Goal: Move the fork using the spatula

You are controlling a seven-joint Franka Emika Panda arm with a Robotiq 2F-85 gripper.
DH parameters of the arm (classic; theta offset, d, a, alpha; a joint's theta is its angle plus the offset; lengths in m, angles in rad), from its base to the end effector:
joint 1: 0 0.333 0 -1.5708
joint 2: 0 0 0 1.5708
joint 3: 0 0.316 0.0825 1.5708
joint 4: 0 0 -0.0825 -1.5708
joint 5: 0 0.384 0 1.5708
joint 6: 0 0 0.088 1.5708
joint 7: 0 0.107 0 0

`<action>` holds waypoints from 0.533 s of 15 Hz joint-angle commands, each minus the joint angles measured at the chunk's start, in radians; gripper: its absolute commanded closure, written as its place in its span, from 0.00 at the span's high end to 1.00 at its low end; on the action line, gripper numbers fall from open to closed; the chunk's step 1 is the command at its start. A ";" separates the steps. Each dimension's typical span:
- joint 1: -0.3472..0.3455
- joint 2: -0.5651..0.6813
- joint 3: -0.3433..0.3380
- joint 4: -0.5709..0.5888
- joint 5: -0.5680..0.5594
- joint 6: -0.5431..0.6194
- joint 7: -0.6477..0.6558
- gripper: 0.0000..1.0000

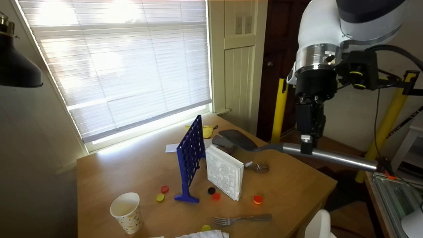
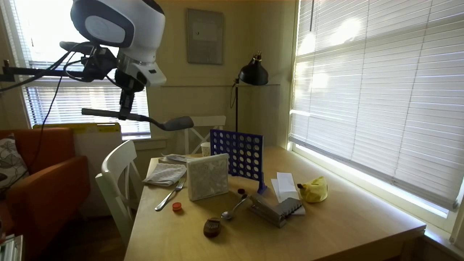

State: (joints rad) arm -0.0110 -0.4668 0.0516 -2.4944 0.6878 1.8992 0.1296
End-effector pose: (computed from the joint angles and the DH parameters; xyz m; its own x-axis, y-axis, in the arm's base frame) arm 0.3915 0.0629 0.4532 0.9253 -0.2767 -0.2593 -0.3753 -0.7657 -0.5224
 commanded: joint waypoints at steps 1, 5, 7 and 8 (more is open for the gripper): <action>-0.049 0.007 -0.010 -0.005 -0.098 0.170 -0.018 0.06; -0.086 0.107 -0.043 -0.040 -0.209 0.483 -0.036 0.06; -0.095 0.174 -0.070 -0.063 -0.252 0.598 -0.019 0.06; -0.105 0.205 -0.076 -0.080 -0.283 0.666 -0.006 0.06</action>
State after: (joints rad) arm -0.0996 -0.3492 -0.0035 -2.5514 0.4791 2.4215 0.1067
